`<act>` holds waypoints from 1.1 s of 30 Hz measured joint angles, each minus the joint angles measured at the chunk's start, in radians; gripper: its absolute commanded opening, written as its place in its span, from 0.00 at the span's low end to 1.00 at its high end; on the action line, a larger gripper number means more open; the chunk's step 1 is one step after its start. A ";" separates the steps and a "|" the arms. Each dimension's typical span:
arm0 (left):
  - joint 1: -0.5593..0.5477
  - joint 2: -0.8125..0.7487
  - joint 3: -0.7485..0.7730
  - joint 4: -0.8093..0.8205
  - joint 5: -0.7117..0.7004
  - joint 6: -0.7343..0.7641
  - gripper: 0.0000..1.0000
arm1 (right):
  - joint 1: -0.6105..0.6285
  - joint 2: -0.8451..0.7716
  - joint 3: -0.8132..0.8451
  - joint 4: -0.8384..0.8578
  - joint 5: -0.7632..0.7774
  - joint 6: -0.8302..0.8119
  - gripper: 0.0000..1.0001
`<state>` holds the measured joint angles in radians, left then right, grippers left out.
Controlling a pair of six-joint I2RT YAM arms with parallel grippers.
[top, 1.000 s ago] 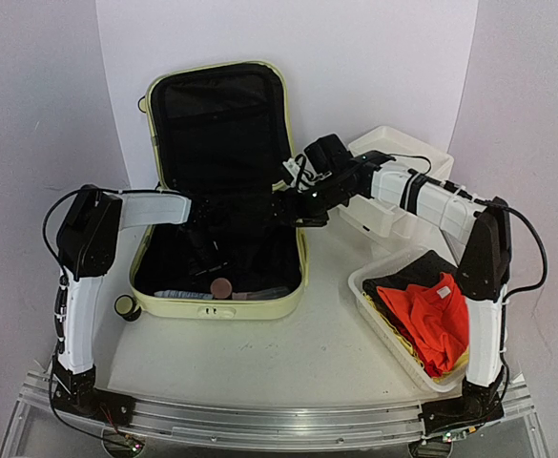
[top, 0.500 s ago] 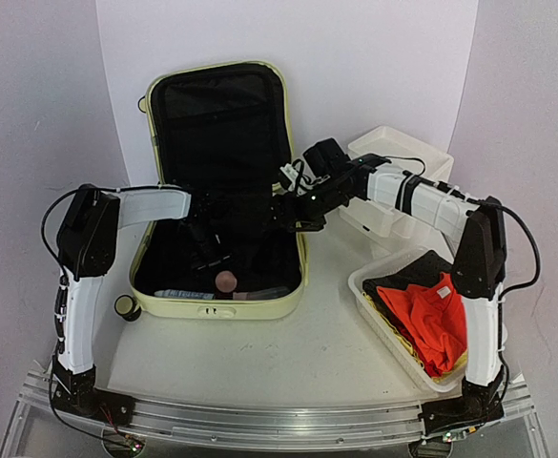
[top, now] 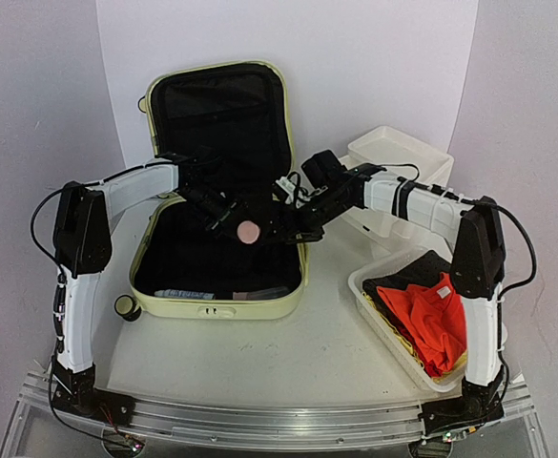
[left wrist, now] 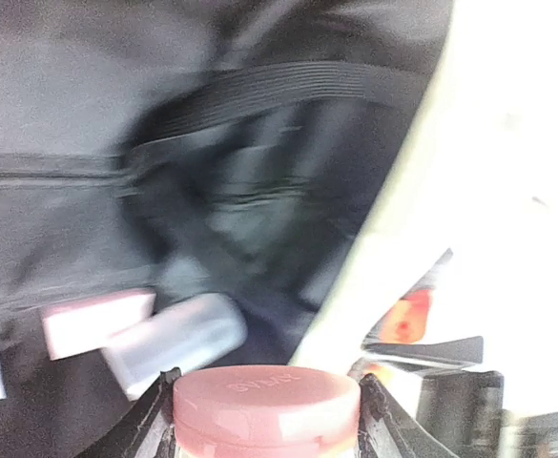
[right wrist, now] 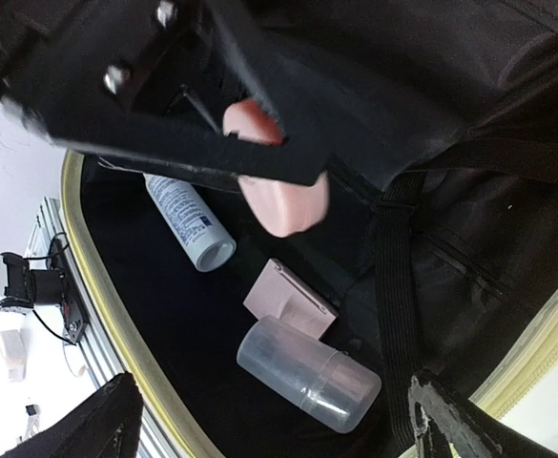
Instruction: Open, take out, and arrange the luggage
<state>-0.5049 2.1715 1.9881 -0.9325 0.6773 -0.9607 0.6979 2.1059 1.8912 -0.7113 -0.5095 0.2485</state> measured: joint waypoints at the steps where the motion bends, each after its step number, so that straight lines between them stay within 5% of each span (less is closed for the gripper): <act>1: 0.001 0.000 0.001 0.031 0.021 -0.029 0.49 | 0.000 0.000 0.000 0.008 -0.001 0.000 0.97; 10: -0.001 0.000 -0.007 0.307 0.195 -0.316 0.49 | -0.014 0.000 -0.006 0.081 -0.003 0.060 0.82; 22: -0.003 0.000 -0.080 0.396 0.256 -0.411 0.49 | -0.067 0.000 -0.064 0.276 -0.057 0.177 0.60; 27: -0.008 0.000 -0.080 0.439 0.273 -0.430 0.49 | -0.064 0.000 -0.072 0.311 -0.082 0.201 0.46; 33: -0.010 -0.003 -0.082 0.476 0.300 -0.454 0.55 | -0.071 0.000 -0.076 0.328 -0.076 0.225 0.11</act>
<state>-0.5144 2.1685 1.9057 -0.4564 0.9775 -1.4143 0.6273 2.1056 1.8153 -0.3832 -0.5854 0.4736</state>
